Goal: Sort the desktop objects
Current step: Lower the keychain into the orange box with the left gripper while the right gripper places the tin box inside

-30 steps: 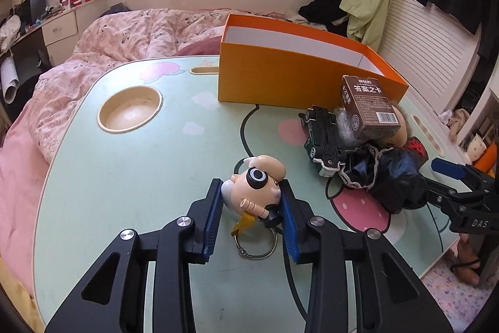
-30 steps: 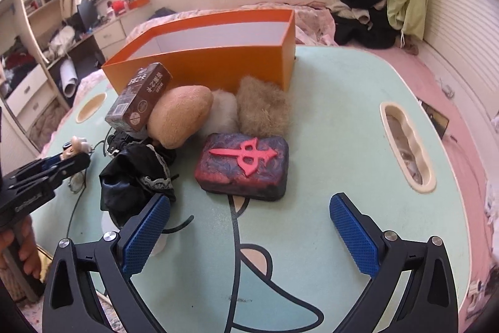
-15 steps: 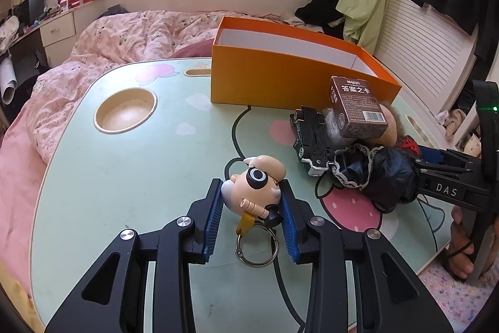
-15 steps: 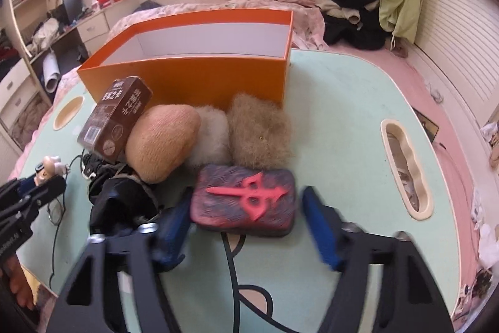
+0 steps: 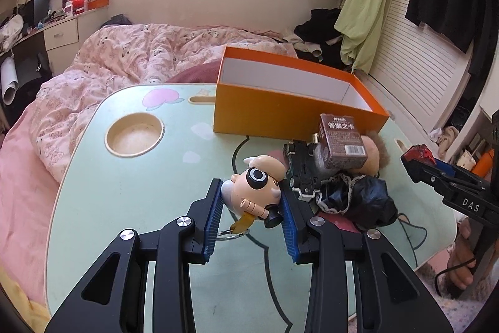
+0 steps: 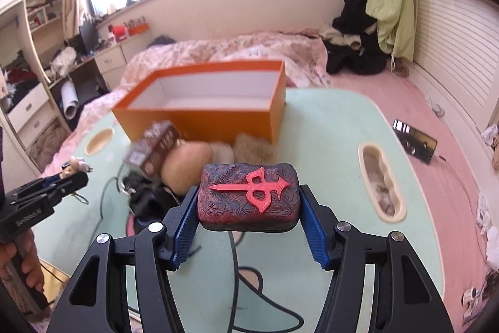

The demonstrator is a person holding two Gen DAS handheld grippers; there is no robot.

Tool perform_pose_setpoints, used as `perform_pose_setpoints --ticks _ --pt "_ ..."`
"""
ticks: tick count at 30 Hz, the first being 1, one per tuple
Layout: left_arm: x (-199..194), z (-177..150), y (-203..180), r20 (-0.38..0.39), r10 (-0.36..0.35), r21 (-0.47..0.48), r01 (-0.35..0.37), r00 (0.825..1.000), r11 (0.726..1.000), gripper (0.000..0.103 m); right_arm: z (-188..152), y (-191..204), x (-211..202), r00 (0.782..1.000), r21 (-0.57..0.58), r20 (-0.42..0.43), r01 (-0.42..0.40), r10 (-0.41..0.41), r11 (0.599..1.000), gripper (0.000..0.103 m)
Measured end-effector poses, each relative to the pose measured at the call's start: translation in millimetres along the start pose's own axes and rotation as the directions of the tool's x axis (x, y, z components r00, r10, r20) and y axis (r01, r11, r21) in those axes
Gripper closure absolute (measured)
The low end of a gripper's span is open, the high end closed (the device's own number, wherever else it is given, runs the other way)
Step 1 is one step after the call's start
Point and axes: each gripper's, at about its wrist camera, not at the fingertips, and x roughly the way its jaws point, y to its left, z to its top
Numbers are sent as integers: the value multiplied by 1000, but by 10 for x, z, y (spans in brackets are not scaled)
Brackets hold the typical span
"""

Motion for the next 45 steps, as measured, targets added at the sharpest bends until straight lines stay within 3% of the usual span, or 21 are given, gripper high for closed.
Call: perform_pose_setpoints --ticks 9,13,18,21,26,30,36,40,45 --pt "71 676 -162 92 -44 52 39 995 998 67 563 168 -16 997 -16 72 -10 11 1000 42" --pt "347 1052 -193 50 -97 38 95 994 995 67 876 260 192 997 -52 72 12 -8 999 42" --pt "834 1331 -218 -21 -83 40 84 996 996 67 1192 239 586 1000 -55 29 12 -10 998 42" --pt "1131 1355 -189 -76 -45 30 48 996 998 67 1284 186 876 999 -54 -29 16 -17 998 42" --pt "1371 1306 -77 -107 -52 -41 48 993 998 65 1335 96 1312 992 -47 -127 13 -19 999 42" --pt "1314 1273 3 -78 -70 -62 66 994 996 48 1312 71 1398 990 -49 -137 28 -35 998 42" --pt "1179 1167 -16 -82 -71 -47 67 994 997 48 1279 81 1320 992 -52 -124 13 -19 999 39" --pt "1113 1068 -91 -65 -16 -1 16 998 1000 48 1301 92 1362 991 -57 -131 18 -25 998 39" --pt "1093 1044 -119 -71 -14 1 14 997 1000 48 1305 96 1397 991 -79 -124 31 -41 996 39"
